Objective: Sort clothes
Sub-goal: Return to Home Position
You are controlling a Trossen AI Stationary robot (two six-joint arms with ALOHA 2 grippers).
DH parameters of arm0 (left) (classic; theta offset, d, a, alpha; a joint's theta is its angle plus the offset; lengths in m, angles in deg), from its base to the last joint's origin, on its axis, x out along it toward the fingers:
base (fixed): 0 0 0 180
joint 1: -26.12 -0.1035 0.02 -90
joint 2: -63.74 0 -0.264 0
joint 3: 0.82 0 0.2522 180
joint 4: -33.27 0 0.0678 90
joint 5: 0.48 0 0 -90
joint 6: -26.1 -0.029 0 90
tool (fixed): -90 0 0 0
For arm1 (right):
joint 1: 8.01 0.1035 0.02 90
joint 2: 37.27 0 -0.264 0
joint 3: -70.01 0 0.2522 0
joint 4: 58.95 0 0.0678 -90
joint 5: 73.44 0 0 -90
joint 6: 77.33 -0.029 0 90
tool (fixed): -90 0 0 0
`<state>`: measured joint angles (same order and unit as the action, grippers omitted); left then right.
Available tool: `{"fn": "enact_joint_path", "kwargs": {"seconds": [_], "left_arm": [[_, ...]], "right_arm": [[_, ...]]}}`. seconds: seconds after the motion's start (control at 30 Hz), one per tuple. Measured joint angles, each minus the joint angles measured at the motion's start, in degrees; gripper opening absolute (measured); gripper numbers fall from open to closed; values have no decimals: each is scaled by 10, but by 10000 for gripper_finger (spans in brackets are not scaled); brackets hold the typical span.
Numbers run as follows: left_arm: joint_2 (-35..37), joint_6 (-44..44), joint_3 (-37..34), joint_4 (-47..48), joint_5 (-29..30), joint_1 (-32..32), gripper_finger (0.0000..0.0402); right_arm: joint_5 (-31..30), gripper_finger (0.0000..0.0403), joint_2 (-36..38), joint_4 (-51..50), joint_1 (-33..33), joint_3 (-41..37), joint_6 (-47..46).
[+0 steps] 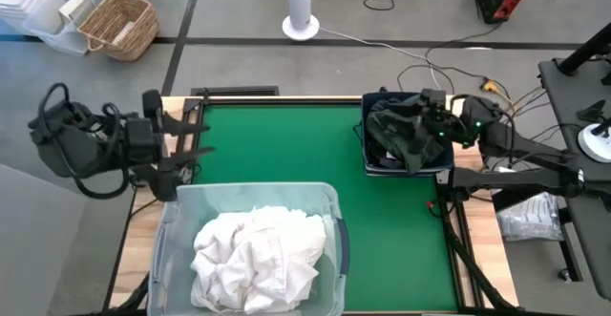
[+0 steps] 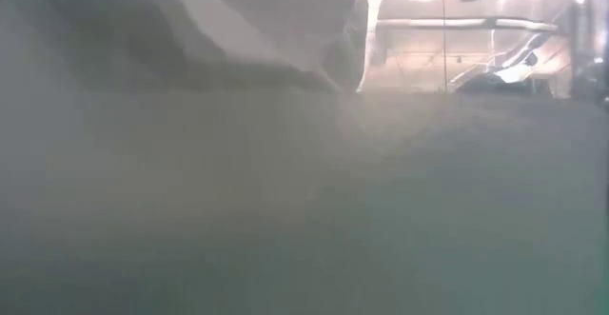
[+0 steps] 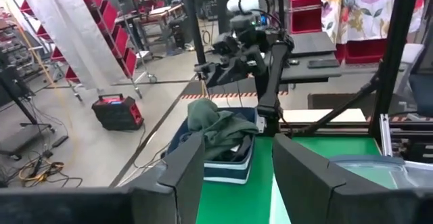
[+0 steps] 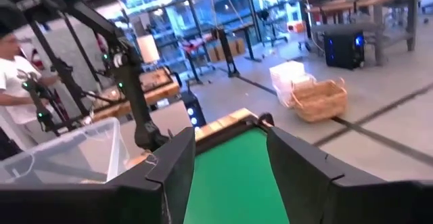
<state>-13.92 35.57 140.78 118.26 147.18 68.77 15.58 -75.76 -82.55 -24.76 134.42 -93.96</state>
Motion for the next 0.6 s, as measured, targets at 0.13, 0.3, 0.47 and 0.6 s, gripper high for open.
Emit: {"fn": "enact_joint_path", "kwargs": {"seconds": [0.13,0.3,0.47,0.6], "left_arm": [[32,-22,-102,-103,-2,0,153],[104,-75,-284,-290,-5,1,153],[223,-139,-455,-510,-70,-10,153],[305,-180,-553,-602,-124,-55,153]], "right_arm": [[4,164,-7,32,0,-7,8],[19,144,0,33,0,-5,23],[28,125,25,31,0,-10,22],[28,111,38,14,0,-15,7]]}}
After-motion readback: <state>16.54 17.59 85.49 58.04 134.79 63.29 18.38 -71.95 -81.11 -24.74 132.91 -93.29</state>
